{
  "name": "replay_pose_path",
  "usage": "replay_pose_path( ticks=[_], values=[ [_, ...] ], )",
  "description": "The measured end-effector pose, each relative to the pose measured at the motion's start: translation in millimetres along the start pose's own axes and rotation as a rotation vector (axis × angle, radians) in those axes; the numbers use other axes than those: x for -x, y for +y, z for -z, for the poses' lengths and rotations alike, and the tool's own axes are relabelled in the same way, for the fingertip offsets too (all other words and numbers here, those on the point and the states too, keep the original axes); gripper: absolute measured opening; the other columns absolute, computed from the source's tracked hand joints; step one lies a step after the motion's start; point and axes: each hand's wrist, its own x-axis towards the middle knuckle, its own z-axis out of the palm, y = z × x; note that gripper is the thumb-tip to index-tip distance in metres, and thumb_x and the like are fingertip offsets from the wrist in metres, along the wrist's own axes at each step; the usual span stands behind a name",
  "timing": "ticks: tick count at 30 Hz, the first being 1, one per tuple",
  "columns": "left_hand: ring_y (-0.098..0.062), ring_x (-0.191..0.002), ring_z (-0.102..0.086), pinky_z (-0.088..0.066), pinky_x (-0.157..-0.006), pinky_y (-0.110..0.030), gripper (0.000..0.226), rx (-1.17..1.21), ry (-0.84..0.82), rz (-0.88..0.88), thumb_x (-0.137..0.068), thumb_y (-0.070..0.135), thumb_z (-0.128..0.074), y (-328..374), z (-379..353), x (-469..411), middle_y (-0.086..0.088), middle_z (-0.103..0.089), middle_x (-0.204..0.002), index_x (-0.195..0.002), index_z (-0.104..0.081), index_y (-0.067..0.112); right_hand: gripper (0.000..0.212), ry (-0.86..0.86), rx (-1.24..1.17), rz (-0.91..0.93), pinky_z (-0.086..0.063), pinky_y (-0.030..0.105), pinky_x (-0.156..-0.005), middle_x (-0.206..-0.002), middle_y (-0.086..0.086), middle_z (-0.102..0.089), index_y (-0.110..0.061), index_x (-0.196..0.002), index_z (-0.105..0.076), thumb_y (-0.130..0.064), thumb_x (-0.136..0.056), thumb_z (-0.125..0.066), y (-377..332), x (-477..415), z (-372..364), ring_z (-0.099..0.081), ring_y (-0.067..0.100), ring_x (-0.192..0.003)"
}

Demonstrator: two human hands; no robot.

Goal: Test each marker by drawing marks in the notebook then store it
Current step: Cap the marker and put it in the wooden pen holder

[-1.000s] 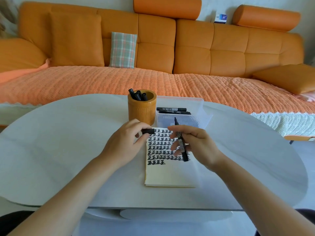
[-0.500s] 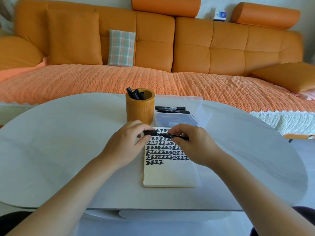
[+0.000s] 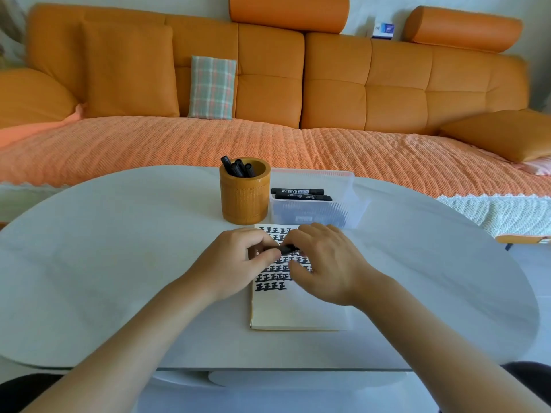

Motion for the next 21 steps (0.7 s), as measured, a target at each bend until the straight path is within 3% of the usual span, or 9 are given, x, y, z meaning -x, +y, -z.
replay_pose_path(
  ticks=[3, 5, 8, 12, 16, 19, 21],
  values=[
    [-0.008, -0.082, -0.059, -0.039, -0.064, -0.014, 0.015, 0.021, -0.02, -0.042, -0.095, 0.031, -0.058, 4, 4, -2, 0.015, -0.064, -0.082, -0.087, -0.07, 0.031, 0.054, 0.016, 0.078, -0.045, -0.041, 0.035, -0.068, -0.067, -0.007, -0.057, -0.022, -0.073, -0.055, -0.071, -0.081, -0.035, -3, -6, -2, -0.051, 0.017, -0.068],
    [-0.006, -0.085, -0.059, -0.038, -0.065, -0.011, 0.014, -0.017, 0.069, -0.069, -0.095, 0.028, -0.057, 1, 9, -8, 0.016, -0.064, -0.086, -0.093, -0.07, 0.028, 0.067, 0.03, 0.113, -0.101, -0.038, 0.032, -0.06, -0.058, -0.003, -0.057, -0.021, -0.061, -0.053, -0.083, -0.075, -0.034, -3, -11, -1, -0.052, 0.016, -0.061],
    [-0.004, -0.086, -0.053, -0.037, -0.072, -0.012, 0.013, -0.165, 0.314, -0.142, -0.092, 0.018, -0.06, -11, 24, -27, 0.014, -0.059, -0.093, -0.102, -0.067, 0.023, 0.069, 0.049, 0.059, -0.2, -0.029, 0.029, -0.048, -0.047, -0.002, -0.048, -0.018, -0.049, -0.04, -0.083, -0.072, -0.036, -2, -19, 3, -0.045, 0.014, -0.051],
    [-0.021, -0.118, -0.042, -0.035, -0.097, -0.026, 0.039, -0.272, 0.568, -0.043, -0.086, 0.019, -0.066, -32, 42, -59, -0.002, -0.05, -0.123, -0.123, -0.055, 0.016, 0.064, 0.044, -0.048, -0.305, -0.034, 0.031, -0.049, -0.045, -0.001, -0.039, -0.013, -0.051, -0.035, -0.076, -0.067, -0.035, 1, -39, 8, -0.038, 0.015, -0.047],
    [-0.022, -0.137, -0.026, -0.029, -0.109, -0.039, 0.068, -0.166, 0.468, 0.175, -0.088, 0.037, -0.064, -46, 52, -83, -0.005, -0.033, -0.147, -0.145, -0.034, 0.018, 0.056, 0.125, -0.272, -0.341, -0.026, 0.028, -0.048, -0.046, -0.003, -0.03, -0.015, -0.051, -0.031, -0.066, -0.071, -0.04, 4, -68, 15, -0.029, 0.011, -0.045],
    [-0.02, -0.138, -0.027, -0.028, -0.111, -0.042, 0.063, -0.152, 0.357, 0.204, -0.091, 0.042, -0.058, -54, 62, -98, -0.001, -0.035, -0.147, -0.146, -0.035, 0.022, 0.048, 0.189, -0.523, -0.368, -0.025, 0.031, -0.052, -0.05, -0.006, -0.028, -0.019, -0.053, -0.031, -0.056, -0.078, -0.047, 8, -96, 25, -0.026, 0.011, -0.048],
    [-0.019, -0.133, -0.032, -0.031, -0.111, -0.042, 0.051, -0.147, 0.325, 0.175, -0.093, 0.04, -0.057, -59, 70, -103, 0.001, -0.044, -0.14, -0.14, -0.046, 0.025, 0.045, 0.196, -0.796, -0.377, -0.026, 0.031, -0.052, -0.057, -0.001, -0.034, -0.017, -0.06, -0.042, -0.054, -0.085, -0.05, 11, -115, 32, -0.029, 0.012, -0.05]
  ],
)
